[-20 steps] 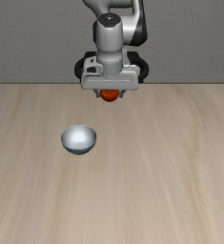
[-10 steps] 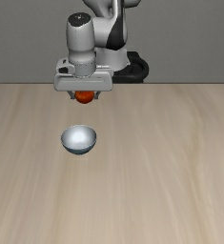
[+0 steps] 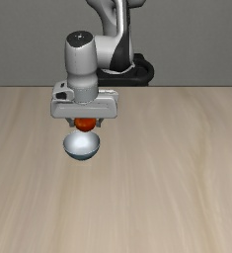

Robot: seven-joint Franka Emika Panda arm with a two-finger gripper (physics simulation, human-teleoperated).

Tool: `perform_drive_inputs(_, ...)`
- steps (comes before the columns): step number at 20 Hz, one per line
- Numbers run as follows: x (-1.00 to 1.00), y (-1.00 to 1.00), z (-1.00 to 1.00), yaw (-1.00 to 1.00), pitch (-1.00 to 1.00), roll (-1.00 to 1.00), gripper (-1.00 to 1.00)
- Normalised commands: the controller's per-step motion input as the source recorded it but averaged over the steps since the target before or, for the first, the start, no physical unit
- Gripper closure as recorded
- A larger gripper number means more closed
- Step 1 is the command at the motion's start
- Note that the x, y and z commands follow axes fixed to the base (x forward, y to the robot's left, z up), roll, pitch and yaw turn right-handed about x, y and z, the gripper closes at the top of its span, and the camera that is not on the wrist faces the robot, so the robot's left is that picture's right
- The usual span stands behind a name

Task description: Pick the tomato on the table and place it on the bowl

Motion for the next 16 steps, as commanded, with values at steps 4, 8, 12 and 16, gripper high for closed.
perform_drive_inputs(4, 0.0, -0.25, 0.0, 0.0, 0.0, 0.0, -1.0)
perform_drive_inputs(8, 0.0, 0.0, 0.0, 0.0, 0.0, 0.0, -1.0)
perform_drive_inputs(12, 0.0, 0.0, 0.0, 0.0, 0.0, 0.0, -1.0)
perform_drive_inputs(16, 0.0, 0.0, 0.0, 0.0, 0.0, 0.0, -1.0)
